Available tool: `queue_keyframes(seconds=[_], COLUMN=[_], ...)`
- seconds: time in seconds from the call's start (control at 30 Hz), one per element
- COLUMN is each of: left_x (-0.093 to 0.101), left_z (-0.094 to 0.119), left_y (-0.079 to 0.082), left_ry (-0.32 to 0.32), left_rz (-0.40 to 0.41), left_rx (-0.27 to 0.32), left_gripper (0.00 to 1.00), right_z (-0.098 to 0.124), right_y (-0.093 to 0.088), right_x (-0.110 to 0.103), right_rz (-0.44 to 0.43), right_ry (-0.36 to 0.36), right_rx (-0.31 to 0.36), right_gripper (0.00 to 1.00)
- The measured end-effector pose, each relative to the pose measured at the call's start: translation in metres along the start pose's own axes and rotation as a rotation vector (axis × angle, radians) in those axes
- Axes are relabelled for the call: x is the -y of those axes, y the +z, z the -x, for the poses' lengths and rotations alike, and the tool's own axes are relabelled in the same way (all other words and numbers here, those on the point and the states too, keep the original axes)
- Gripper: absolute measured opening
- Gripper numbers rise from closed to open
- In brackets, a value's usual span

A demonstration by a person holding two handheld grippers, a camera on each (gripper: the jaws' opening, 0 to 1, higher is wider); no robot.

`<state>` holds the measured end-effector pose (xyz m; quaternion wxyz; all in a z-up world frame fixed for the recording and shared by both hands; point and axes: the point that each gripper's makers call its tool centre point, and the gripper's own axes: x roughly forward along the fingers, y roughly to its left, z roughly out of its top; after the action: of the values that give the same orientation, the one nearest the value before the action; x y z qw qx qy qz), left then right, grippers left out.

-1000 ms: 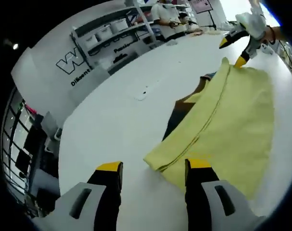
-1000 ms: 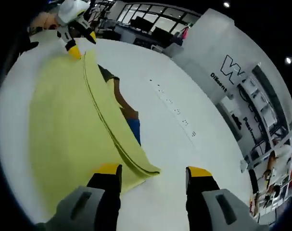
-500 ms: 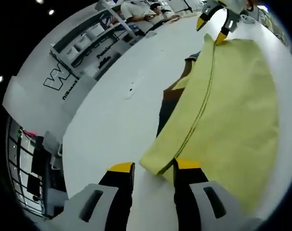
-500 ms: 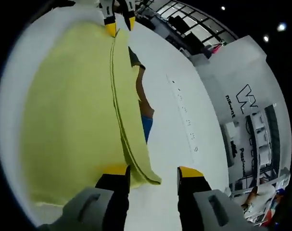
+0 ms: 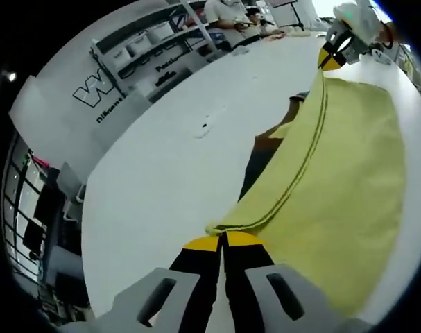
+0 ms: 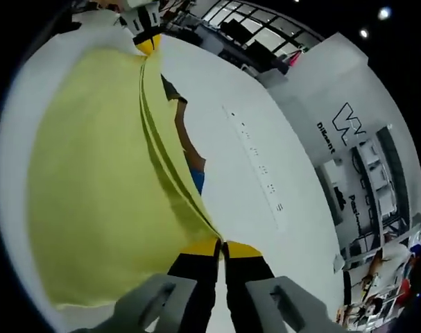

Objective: Fold the garment on the visible template until the final outline fits inside the template.

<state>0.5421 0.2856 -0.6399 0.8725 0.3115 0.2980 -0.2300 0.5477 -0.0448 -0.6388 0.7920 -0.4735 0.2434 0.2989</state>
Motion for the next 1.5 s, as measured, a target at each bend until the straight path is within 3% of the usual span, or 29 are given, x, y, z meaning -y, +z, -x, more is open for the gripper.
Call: queue_keyframes(seconds=[0.33,0.5,0.6,0.77,0.9,1.07,1.27,1.3,1.5], left_x=[-0.004,-0.010,-0.012,-0.013,-0.013,-0.008,-0.004,-0.001,0.015], left_z=[-0.013,-0.020,-0.023,-0.023,-0.018,-0.012,-0.005,-0.003,0.010], left_y=[-0.002,-0.007,-0.010,-0.010,-0.008,0.001,0.003,0.003,0.007], left_ry=[0.010,0.031,0.039,0.041,0.039,-0.004,-0.035,-0.045,-0.102], left_rz=[0.076,0.146,0.156,0.174,0.170,0.262,0.335,0.352,0.419], left_rx=[-0.006,-0.020,-0.037,-0.039,-0.036,0.018,0.032,0.034,0.073], left_gripper=[0.05,0.05,0.05,0.05,0.06,0.18,0.28,0.29,0.53], right_z=[-0.014,-0.020,-0.020,-0.019,-0.014,-0.007,0.002,0.005,0.016], right_y=[-0.004,-0.011,-0.009,-0.003,0.001,0.004,0.012,0.015,0.016], right_x=[0.010,0.014,0.016,0.014,0.015,0.012,0.004,0.001,-0.005], right_rz=[-0.181,-0.350,-0.336,-0.422,-0.491,-0.625,-0.725,-0.777,-0.882], right_ry=[-0.003,-0.006,-0.012,0.002,0.007,0.027,0.061,0.076,0.100], right_rx=[-0.008,-0.017,-0.013,0.016,0.036,0.045,0.096,0.112,0.143], right_gripper=[0.00,0.00,0.00,0.14,0.20,0.31,0.42,0.46,0.60])
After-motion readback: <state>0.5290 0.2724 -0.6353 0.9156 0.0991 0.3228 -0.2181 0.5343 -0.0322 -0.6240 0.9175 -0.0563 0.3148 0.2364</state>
